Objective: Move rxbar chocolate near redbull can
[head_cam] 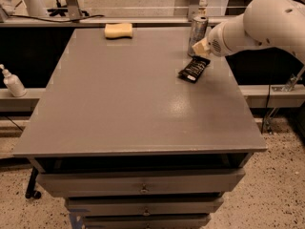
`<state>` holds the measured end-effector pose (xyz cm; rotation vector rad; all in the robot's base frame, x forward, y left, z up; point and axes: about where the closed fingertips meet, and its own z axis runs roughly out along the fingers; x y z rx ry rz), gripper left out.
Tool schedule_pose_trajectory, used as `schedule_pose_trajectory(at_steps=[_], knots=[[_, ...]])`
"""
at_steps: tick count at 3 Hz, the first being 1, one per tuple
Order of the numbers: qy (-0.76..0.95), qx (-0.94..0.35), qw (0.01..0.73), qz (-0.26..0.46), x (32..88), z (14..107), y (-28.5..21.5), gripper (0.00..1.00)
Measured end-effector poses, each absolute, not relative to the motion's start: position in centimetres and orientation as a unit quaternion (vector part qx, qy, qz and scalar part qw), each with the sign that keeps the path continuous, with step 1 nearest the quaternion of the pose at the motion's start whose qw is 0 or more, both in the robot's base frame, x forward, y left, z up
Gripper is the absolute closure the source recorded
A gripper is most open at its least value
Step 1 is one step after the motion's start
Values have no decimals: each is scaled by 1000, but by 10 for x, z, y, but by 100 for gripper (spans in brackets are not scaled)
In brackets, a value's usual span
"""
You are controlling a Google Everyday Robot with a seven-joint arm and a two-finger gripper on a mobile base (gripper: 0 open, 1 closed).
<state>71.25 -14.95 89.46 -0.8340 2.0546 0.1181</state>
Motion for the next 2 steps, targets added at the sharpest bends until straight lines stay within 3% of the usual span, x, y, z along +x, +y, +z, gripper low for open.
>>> schedule_pose_trajectory(at_steps=[2], knots=[[815, -328, 474, 64, 661, 919, -181, 36]])
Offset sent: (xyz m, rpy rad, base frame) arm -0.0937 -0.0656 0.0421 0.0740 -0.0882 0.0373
